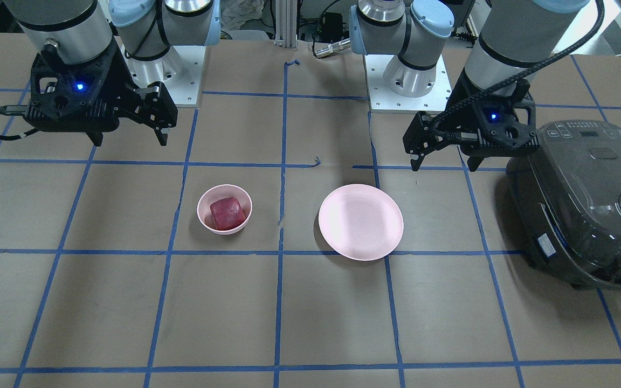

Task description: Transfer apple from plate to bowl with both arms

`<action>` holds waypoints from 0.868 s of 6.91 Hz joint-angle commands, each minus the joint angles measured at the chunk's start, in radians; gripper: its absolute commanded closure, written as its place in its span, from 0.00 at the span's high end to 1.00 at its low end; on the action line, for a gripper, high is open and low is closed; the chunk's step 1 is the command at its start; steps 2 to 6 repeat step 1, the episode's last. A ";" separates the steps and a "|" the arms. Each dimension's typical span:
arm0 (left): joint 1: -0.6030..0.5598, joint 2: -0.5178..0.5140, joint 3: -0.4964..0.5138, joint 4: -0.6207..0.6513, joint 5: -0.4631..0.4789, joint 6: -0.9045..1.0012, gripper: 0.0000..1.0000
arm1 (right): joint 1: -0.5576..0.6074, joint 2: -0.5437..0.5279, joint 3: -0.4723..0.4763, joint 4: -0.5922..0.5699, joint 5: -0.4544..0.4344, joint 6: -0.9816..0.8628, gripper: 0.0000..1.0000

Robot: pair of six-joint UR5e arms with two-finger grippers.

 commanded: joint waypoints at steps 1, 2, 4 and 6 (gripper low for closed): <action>-0.003 0.000 -0.002 -0.001 -0.001 0.000 1.00 | 0.000 -0.001 0.000 0.001 -0.001 0.000 1.00; -0.003 0.000 -0.002 -0.001 -0.001 0.000 1.00 | 0.000 -0.001 0.000 0.001 -0.001 0.000 1.00; -0.003 0.000 -0.002 -0.001 -0.001 0.000 1.00 | 0.000 -0.001 0.000 0.001 -0.001 0.000 1.00; -0.003 0.000 -0.002 -0.001 -0.001 0.000 1.00 | 0.000 -0.001 0.000 0.001 -0.001 0.000 1.00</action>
